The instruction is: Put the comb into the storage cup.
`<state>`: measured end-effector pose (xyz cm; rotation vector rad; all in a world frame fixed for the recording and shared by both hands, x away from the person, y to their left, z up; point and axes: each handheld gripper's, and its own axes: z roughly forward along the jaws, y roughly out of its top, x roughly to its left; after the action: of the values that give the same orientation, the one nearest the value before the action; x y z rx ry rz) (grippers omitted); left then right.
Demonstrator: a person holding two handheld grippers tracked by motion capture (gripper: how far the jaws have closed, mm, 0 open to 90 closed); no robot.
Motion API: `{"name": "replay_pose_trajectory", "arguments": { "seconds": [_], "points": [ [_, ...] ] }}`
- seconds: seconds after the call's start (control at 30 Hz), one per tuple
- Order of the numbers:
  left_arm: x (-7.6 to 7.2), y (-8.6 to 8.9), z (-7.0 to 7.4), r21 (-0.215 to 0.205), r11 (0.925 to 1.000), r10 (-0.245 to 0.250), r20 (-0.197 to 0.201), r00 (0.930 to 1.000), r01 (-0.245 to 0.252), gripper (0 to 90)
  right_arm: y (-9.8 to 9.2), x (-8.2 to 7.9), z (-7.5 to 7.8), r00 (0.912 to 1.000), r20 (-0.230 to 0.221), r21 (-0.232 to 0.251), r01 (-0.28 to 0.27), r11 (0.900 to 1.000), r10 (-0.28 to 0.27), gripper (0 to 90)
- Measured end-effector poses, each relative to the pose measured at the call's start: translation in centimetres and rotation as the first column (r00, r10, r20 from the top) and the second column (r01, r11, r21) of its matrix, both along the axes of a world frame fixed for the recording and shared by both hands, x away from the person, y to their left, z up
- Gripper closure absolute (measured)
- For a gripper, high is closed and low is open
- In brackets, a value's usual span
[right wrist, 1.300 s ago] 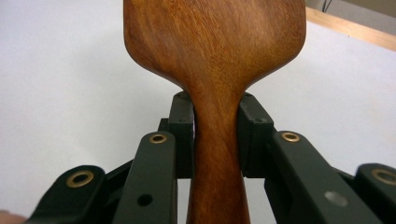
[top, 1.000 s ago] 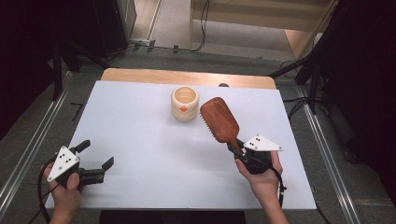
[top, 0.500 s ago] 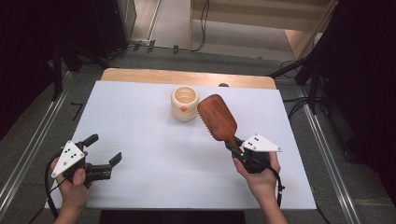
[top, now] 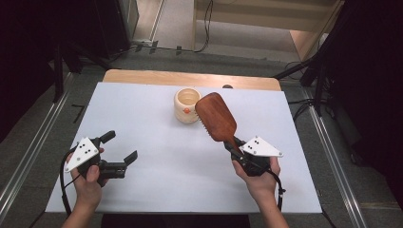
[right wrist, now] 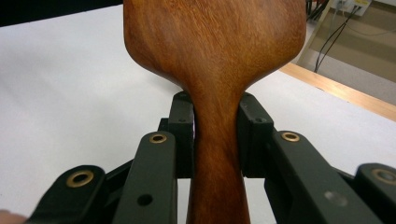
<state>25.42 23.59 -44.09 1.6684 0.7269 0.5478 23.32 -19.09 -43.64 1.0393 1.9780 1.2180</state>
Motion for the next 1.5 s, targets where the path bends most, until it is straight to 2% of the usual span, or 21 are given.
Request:
{"name": "replay_pose_trajectory", "arguments": {
  "seconds": [0.17, 0.5, 0.63, 0.8, 1.0, 1.2, 1.5],
  "points": [
    [0.1, -1.2, 0.4, -0.019, 0.999, -0.041, 0.009, 0.9991, 0.042, 0.0, 0.7, -0.1, -0.1, 0.9995, 0.027, 0.007, -0.014, 1.0, 0.014, 69.8],
    [0.1, -2.7, 0.9, -0.06, 0.9956, -0.071, 0.027, 0.9971, 0.072, 0.0, 1.8, -0.4, -0.7, 0.9979, 0.052, 0.008, -0.04, 0.999, 0.039, 69.8],
    [0.4, -3.5, 1.1, -0.071, 0.9924, -0.1, 0.008, 0.995, 0.1, 0.0, 2.2, -0.5, -0.9, 0.9975, 0.053, 0.009, -0.048, 0.999, 0.047, 69.8],
    [0.6, -4.2, 1.3, -0.089, 0.9904, -0.107, -0.006, 0.9942, 0.106, 0.0, 2.7, -0.6, -1.0, 0.9962, 0.067, 0.011, -0.056, 0.998, 0.056, 69.8],
    [0.8, -5.5, 1.7, -0.111, 0.9856, -0.129, -0.009, 0.9916, 0.127, 0.0, 3.2, -0.9, -1.1, 0.9943, 0.082, 0.008, -0.068, 0.998, 0.067, 69.8],
    [1.0, -6.5, 1.8, -0.111, 0.9824, -0.152, -0.014, 0.9882, 0.15, 0.0, 3.4, -1.1, -1.0, 0.9936, 0.083, 0.015, -0.078, 0.997, 0.077, 69.8],
    [1.2, -7.5, 2.1, -0.124, 0.9775, -0.174, -0.017, 0.9847, 0.17, 0.0, 3.8, -1.5, -1.0, 0.9893, 0.11, 0.02, -0.098, 0.995, 0.096, 69.8]
  ]
}}
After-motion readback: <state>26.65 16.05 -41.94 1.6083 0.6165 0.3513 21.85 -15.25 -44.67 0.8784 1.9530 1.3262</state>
